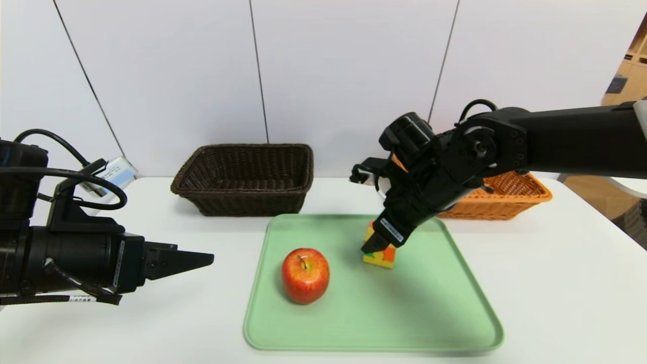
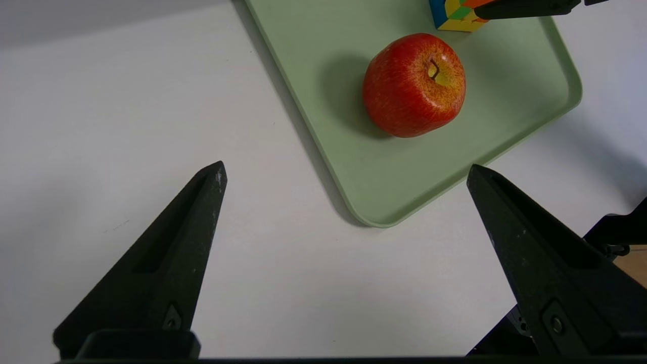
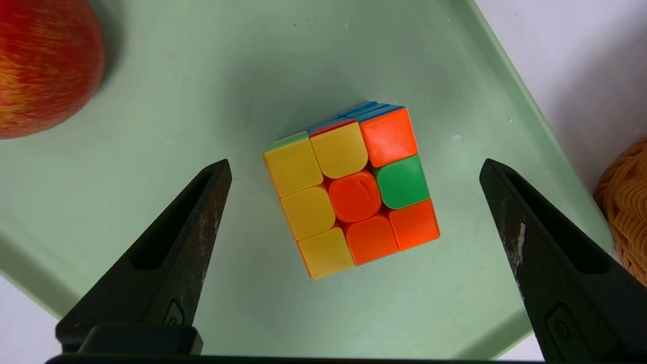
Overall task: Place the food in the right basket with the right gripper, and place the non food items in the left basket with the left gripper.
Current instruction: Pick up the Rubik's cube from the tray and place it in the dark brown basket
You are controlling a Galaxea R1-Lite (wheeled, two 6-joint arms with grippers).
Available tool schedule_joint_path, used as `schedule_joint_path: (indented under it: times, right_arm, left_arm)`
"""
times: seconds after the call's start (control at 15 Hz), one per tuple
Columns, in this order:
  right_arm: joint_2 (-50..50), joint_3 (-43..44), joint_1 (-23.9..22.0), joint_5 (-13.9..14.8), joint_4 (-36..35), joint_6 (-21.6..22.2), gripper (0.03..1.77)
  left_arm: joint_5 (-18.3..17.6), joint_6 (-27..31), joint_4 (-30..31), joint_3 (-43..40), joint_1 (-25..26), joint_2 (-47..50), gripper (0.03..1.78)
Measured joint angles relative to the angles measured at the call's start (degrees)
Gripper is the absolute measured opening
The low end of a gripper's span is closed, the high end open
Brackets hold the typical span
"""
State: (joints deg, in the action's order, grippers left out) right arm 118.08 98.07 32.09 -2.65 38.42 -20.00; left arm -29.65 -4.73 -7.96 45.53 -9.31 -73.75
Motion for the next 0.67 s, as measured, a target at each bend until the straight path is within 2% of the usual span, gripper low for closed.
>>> schedule_joint_path:
  times: [0.13, 0.4, 0.67]
  right_arm:
    - [0.77, -0.01, -0.41, -0.05, 0.0, -1.02, 1.69]
    - [1.51, -0.28, -0.41, -1.89, 0.16, -1.99, 1.69]
    - [2.1, -0.45, -0.41, -1.9, 0.24, -3.95, 1.7]
  left_arm:
    - [0.02, 0.0, 0.0, 0.0, 0.0, -0.06, 1.69]
    - [0.05, 0.0, 0.0, 0.0, 0.0, -0.06, 1.69]
    - [0.13, -0.04, 0.0, 0.0, 0.0, -0.09, 1.69]
